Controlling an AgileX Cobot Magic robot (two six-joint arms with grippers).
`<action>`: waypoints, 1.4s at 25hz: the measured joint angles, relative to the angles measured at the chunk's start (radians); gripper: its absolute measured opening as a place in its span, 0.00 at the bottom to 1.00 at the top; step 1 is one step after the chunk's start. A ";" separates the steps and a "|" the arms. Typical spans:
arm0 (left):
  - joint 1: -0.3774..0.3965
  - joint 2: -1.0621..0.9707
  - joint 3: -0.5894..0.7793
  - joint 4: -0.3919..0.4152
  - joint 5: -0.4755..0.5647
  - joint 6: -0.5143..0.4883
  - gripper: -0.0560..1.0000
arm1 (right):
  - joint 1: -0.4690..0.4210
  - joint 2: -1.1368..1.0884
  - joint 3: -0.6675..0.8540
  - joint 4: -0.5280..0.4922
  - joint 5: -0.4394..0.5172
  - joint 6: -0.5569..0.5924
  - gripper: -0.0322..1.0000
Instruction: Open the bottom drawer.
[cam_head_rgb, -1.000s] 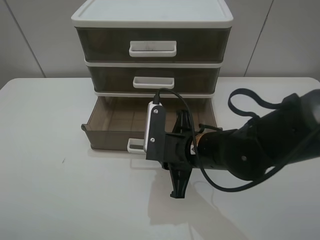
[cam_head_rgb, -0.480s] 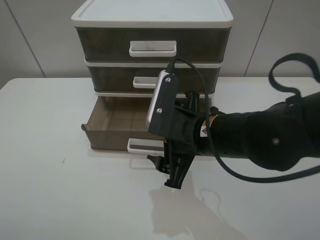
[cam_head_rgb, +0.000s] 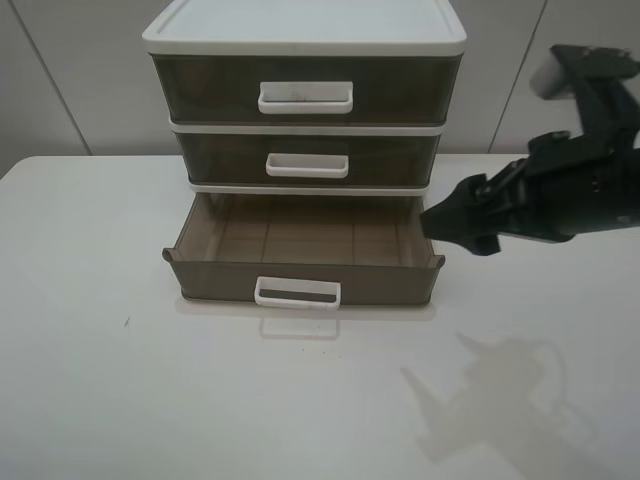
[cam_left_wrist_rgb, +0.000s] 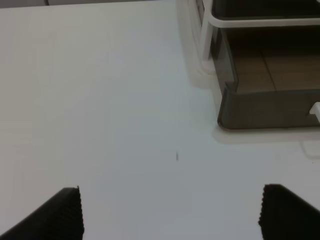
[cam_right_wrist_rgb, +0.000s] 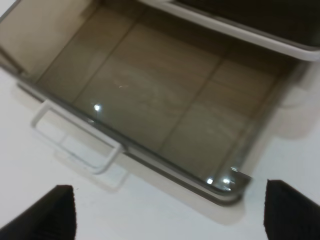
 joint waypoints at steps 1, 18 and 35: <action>0.000 0.000 0.000 0.000 0.000 0.000 0.73 | -0.053 -0.061 0.000 -0.061 0.046 0.067 0.65; 0.000 0.000 0.000 0.000 0.000 0.000 0.73 | -0.330 -0.931 0.000 -0.384 0.494 0.275 0.76; 0.000 0.000 0.000 0.000 0.000 0.000 0.73 | -0.332 -1.069 0.067 -0.336 0.583 0.270 0.77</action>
